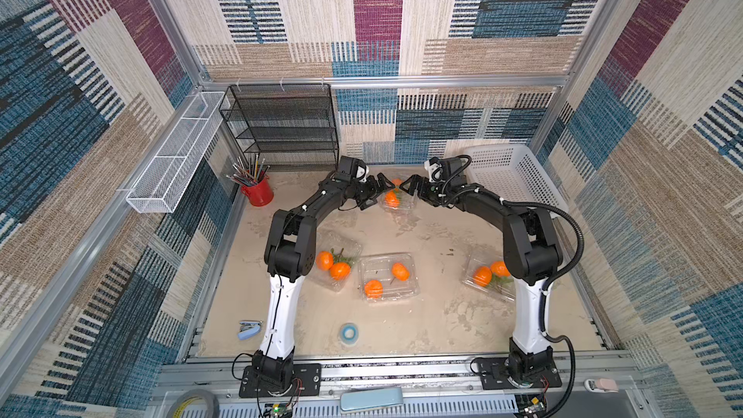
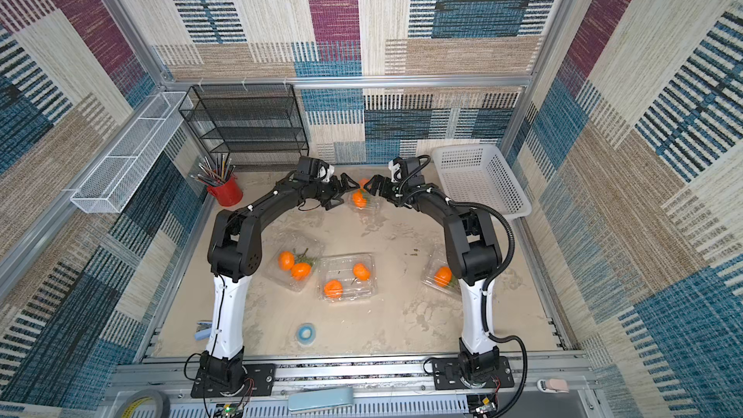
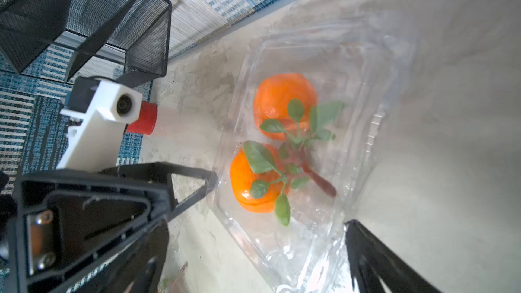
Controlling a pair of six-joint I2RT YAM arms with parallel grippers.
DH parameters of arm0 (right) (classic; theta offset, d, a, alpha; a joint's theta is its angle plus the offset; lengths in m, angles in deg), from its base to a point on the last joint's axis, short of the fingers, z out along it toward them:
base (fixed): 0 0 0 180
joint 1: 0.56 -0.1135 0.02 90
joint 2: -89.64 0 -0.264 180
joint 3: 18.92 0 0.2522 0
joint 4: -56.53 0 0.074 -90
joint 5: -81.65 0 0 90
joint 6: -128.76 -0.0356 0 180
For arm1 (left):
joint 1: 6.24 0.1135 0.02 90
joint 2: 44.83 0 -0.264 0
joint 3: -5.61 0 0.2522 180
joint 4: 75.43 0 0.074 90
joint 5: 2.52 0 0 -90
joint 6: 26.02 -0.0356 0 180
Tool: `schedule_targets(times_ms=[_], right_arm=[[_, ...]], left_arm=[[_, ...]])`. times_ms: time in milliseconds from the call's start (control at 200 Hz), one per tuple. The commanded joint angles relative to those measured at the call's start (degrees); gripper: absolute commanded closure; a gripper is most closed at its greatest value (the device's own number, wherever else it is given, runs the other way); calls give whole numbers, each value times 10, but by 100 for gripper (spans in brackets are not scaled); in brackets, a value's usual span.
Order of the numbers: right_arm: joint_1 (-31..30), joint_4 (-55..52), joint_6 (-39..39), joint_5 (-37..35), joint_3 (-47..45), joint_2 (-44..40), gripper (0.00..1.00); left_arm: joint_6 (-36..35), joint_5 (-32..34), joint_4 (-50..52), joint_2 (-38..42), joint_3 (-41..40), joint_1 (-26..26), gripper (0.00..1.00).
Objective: Take oranges out of containers
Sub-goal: Open the packing box at the center of the board.
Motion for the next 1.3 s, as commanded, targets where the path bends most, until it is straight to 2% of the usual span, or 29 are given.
schedule_targets(times_ms=[0,115,296,436,691,912,1292], right_arm=[[3,-27,7,6,8,-5,2],[13,-12,8,9,-35,-35,2],[36,54,-4,59,-78,-45,2],[40,72,5,97,-36,-9,2],[45,64,12,120,51,58,2],[48,81,11,138,55,76,2],[48,139,-12,172,18,77,2]], left_arm=[[-31,10,20,31,-24,3,1],[-32,10,14,33,-38,11,1],[-12,10,-2,3,-18,18,1],[-13,10,15,-26,35,21,1],[2,-1,25,-84,112,22,1],[13,-13,23,-112,145,22,1],[43,-27,-8,-129,145,17,1]])
